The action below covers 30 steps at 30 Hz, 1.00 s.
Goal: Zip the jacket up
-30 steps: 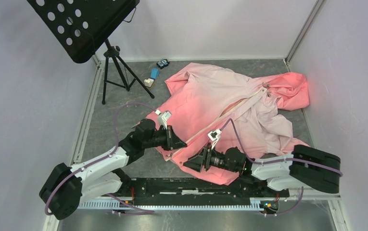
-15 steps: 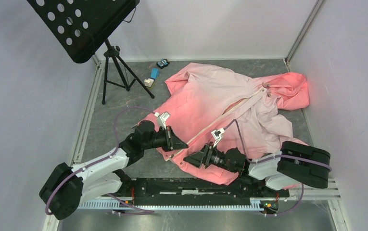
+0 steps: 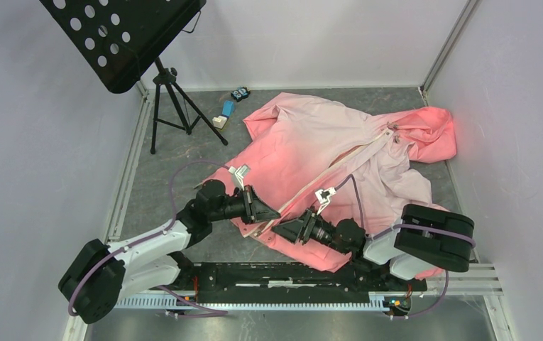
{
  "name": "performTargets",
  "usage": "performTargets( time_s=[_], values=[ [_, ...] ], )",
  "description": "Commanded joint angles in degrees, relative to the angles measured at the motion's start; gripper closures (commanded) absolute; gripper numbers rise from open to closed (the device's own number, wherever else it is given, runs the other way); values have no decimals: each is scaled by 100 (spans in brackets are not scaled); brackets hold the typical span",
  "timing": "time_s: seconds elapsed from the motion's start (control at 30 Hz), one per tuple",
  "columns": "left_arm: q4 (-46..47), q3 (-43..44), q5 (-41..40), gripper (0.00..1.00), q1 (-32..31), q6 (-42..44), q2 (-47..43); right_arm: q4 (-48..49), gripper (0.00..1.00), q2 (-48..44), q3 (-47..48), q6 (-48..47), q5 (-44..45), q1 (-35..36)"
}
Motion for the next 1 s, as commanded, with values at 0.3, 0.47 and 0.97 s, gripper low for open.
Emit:
performTargets(
  time_s=[0.3, 0.47, 0.97],
  values=[
    [819, -157, 700, 98, -12, -127, 166, 38, 40, -222, 256, -513, -246, -139],
    [1031, -53, 825, 98, -11, -110, 413, -65, 46, -367, 264, -757, -134, -137],
    [1632, -69, 985, 98, -29, -403, 739, 560, 62, -267, 94, -699, -12, -164]
  ],
)
